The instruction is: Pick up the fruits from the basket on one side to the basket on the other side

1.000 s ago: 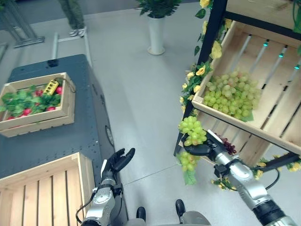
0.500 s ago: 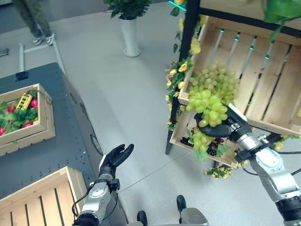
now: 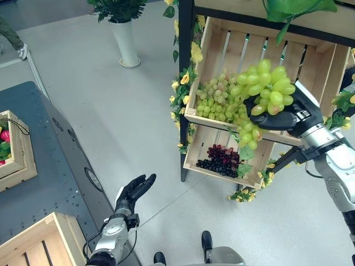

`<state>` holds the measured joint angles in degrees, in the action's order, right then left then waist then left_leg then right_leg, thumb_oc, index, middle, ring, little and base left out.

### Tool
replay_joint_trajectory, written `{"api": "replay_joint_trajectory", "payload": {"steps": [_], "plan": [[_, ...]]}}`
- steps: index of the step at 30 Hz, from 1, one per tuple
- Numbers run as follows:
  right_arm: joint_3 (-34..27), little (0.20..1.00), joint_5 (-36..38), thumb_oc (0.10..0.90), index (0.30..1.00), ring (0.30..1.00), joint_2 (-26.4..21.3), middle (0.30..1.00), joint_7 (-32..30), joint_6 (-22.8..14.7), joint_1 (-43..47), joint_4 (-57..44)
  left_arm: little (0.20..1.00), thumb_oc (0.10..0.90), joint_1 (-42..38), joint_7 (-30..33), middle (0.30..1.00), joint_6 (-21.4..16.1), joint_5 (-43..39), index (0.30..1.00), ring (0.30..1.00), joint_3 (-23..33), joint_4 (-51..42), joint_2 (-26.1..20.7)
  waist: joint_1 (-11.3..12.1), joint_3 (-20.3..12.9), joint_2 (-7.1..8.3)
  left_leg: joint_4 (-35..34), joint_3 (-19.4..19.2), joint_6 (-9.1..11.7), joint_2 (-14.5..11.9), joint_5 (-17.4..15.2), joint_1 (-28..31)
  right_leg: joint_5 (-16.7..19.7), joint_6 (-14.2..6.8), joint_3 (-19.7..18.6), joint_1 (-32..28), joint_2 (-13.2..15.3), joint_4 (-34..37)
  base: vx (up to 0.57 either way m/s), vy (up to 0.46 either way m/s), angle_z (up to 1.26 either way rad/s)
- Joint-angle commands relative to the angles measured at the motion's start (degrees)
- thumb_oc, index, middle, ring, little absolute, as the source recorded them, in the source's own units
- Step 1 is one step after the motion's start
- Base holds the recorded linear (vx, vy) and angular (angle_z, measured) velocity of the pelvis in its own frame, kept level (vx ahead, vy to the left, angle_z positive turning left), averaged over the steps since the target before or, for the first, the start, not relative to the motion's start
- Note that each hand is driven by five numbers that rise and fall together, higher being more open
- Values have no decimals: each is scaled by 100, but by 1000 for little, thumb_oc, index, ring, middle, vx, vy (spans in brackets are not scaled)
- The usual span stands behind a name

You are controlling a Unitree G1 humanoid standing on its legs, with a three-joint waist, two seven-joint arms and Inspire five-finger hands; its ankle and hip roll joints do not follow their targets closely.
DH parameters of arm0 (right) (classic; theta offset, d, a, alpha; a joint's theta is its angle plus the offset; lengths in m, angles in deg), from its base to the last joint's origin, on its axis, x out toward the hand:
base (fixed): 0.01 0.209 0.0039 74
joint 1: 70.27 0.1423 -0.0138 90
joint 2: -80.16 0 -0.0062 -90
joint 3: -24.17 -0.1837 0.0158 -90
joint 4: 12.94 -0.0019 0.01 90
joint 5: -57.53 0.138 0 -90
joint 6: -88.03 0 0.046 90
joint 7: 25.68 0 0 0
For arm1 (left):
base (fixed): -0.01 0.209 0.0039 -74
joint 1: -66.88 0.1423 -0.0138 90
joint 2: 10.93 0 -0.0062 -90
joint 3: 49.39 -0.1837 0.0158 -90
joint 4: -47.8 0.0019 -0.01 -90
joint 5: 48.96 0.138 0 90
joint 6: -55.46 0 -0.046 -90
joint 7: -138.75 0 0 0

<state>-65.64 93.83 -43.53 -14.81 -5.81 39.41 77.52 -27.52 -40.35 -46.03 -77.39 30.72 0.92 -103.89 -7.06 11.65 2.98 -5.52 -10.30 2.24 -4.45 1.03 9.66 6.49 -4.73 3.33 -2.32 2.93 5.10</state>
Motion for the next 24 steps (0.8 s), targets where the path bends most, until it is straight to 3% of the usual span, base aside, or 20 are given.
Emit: {"api": "replay_joint_trajectory", "payload": {"steps": [1, 8, 12, 15, 20, 24], "plan": [[-554, 300, -331, 400, 300, 300, -604, 300, -774, -672, 1276, 452, 900, 800, -440, -99, 900, -497, -32, 900, 900, -213, 92, -315, 197, -645, 63, 292, 91, -402, 491, -962, -111, -812, -228, -133, -205, 30, -389, 50, -26, 6], [26, 300, -1291, 400, 300, 300, -1340, 300, -1466, -928, 2076, 1264, 900, 800, -326, -189, 900, -503, -55, 900, 900, -291, 9, -427, 340, -647, 77, 383, 198, -413, 525, -964, -165, -840, -204, -131, -200, 34, -428, 30, -7, 1], [474, 300, -2336, 400, 300, 300, -1595, 300, -1856, -837, 2493, 1622, 900, 800, -345, -211, 900, -418, -32, 900, 900, -370, 5, -441, 423, -641, 92, 412, 276, -410, 545, -965, -198, -848, -201, -90, -217, 42, -403, 0, 0, 0], [1295, 300, -3726, 400, 300, 300, -1915, 300, -2033, -673, 3001, 2100, 900, 800, -334, -235, 900, -400, -47, 900, 900, -394, 59, -428, 503, -665, 123, 408, 327, -408, 549, -951, -196, -859, -186, -39, -251, 48, -373, 8, -4, 1], [2224, 300, -4294, 400, 300, 300, -2145, 300, -1755, -474, 3571, 2565, 900, 800, -283, -305, 900, -375, -16, 900, 900, -431, 32, -438, 602, -693, 165, 397, 391, -386, 545, -918, -200, -862, -177, 49, -290, 64, -343, 21, -13, 7], [2529, 300, -4410, 400, 300, 300, -1997, 300, -1577, -425, 3638, 2892, 900, 800, -349, -311, 900, -337, -6, 900, 900, -447, 7, -418, 662, -702, 188, 369, 416, -373, 548, -901, -203, -854, -171, 112, -308, 75, -301, 3, -5, 13]]}}
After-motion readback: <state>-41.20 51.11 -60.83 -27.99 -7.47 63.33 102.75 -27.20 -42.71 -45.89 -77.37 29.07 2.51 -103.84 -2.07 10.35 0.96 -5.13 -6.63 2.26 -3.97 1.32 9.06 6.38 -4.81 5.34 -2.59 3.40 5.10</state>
